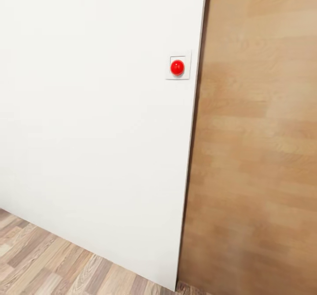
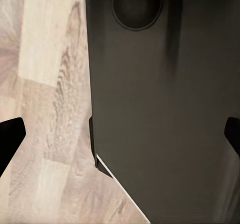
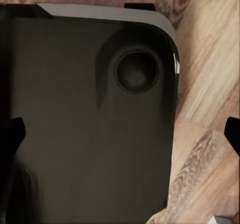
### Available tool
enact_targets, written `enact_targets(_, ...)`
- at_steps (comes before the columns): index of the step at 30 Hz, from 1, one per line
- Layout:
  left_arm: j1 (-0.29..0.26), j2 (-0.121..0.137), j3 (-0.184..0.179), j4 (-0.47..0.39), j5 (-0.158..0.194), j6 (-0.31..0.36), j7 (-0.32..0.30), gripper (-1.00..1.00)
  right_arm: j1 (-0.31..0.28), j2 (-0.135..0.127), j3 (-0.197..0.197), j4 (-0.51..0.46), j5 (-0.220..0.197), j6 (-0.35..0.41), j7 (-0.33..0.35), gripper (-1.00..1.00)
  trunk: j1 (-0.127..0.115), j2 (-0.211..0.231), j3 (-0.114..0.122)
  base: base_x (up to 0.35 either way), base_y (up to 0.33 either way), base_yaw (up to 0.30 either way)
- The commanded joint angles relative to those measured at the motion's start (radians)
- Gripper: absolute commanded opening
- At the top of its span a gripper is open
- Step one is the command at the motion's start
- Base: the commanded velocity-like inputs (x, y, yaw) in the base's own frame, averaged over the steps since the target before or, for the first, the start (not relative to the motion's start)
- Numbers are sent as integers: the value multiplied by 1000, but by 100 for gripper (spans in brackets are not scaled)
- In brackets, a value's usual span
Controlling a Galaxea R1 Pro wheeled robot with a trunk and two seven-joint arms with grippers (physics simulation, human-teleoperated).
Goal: Put all the toys in the child's room - the three board games (two on the bed and one on the table), the two jigsaw puzzles on the table, and the tennis ball on the table - inside the toy box on the table in the child's room.
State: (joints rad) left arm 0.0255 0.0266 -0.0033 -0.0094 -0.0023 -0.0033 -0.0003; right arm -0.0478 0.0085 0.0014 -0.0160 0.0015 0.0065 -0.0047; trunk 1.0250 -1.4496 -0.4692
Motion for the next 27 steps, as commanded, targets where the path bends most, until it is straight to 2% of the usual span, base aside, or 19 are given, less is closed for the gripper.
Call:
enact_targets(1,1,1,-1,-1,0,-1,0,100,-3,0,-1,-1,0,3,-1,100,0,0,-1,0,0,236)
enact_targets(27,1,3,-3,-4,-1,-3,0,100,-37,-1,-1,-4,0,11,-2,100,0,0,-1,0,0,283)
